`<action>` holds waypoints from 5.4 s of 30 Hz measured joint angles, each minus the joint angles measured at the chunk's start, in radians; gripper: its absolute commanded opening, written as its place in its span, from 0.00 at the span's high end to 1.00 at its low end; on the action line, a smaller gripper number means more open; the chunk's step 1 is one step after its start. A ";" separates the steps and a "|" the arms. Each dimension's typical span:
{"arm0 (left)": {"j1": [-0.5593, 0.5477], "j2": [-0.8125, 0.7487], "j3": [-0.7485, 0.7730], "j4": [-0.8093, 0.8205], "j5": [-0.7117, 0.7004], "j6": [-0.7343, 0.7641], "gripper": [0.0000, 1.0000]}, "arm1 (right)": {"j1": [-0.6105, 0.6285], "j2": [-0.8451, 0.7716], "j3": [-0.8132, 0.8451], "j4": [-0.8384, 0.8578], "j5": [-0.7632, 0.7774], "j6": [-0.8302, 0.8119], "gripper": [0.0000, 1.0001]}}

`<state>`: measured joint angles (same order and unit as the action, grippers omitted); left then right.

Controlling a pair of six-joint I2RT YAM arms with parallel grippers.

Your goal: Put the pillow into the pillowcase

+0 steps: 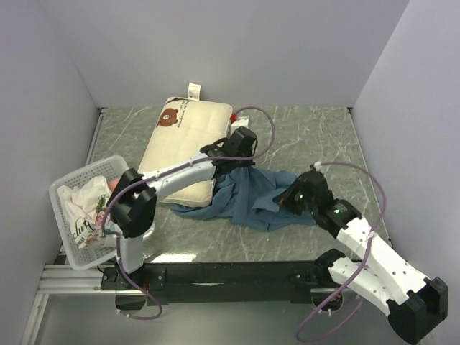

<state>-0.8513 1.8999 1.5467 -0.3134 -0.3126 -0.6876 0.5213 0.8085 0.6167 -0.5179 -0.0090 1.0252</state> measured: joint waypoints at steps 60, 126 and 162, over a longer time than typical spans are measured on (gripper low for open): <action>0.393 0.056 0.187 -0.020 0.368 -0.002 0.15 | -0.515 0.784 0.930 -0.149 0.298 -0.412 0.09; -0.050 -0.280 -0.360 0.103 -0.055 -0.283 0.04 | -0.049 0.430 0.192 0.196 0.181 -0.335 0.11; 0.579 -0.249 -0.218 0.018 0.111 -0.209 0.99 | -0.169 0.538 0.164 0.233 0.106 -0.352 0.85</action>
<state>-0.2718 1.6512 1.3289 -0.2955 -0.2020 -0.8967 0.3527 1.3468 0.7803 -0.2848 0.0967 0.6735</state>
